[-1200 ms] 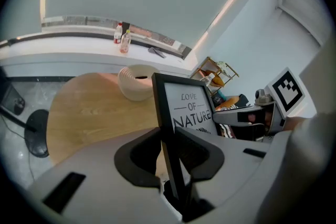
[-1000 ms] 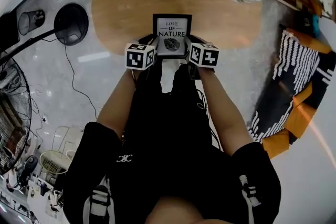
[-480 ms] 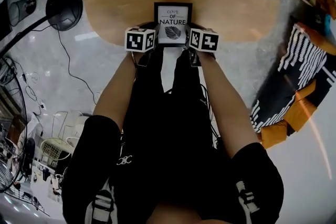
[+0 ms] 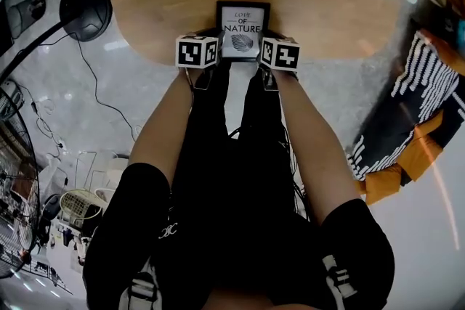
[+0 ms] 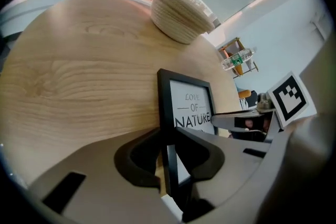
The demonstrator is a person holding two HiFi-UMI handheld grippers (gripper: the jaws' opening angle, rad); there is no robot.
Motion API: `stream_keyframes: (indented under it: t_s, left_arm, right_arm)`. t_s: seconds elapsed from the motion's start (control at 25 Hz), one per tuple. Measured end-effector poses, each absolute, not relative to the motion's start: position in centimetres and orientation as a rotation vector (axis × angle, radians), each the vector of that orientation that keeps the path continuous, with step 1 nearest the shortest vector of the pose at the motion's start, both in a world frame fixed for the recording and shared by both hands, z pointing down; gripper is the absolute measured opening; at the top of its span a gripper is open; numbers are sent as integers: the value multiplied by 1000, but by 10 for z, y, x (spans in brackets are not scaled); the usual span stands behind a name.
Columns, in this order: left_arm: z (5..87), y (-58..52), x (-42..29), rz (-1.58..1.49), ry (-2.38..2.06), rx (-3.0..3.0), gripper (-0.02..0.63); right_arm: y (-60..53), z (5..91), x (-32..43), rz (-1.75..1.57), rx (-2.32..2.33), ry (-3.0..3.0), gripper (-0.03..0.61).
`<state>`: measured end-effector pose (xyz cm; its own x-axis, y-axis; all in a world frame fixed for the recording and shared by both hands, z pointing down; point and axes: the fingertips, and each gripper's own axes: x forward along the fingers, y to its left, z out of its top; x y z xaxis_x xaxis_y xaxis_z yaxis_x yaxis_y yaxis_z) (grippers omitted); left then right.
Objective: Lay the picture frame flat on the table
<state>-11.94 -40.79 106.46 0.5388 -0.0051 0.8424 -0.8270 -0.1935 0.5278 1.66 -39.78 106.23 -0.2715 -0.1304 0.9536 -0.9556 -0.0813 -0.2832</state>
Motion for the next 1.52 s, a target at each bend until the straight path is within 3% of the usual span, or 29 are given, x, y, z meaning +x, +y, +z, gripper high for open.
stream_keyframes:
  t_s: [0.16, 0.24, 0.32, 0.48, 0.68, 1.08, 1.52]
  left_arm:
    - [1059, -412, -120, 897, -769, 1599, 97]
    - [1057, -413, -122, 919, -794, 1609, 106]
    - [1051, -416, -128, 929, -845, 1632, 210]
    - [1005, -422, -141, 900, -931, 1697, 213]
    - [898, -421, -148, 849, -1105, 1797, 180]
    - [619, -444, -107, 587, -1492, 2174, 155]
    - [385, -385, -81, 360, -1818, 2378, 117]
  right_arm:
    - [-398, 1064, 18, 1467, 1245, -1465, 95]
    - [-397, 1061, 22, 1470, 1255, -1456, 130]
    - [-398, 1050, 27, 1441, 1275, -1456, 156]
    - [-404, 1001, 30, 1354, 1293, -1546, 153]
    - [-415, 896, 32, 1255, 1350, -1772, 132]
    - [-459, 624, 51, 670, 1473, -2262, 120]
    - [-403, 381, 90, 294, 1647, -2585, 91]
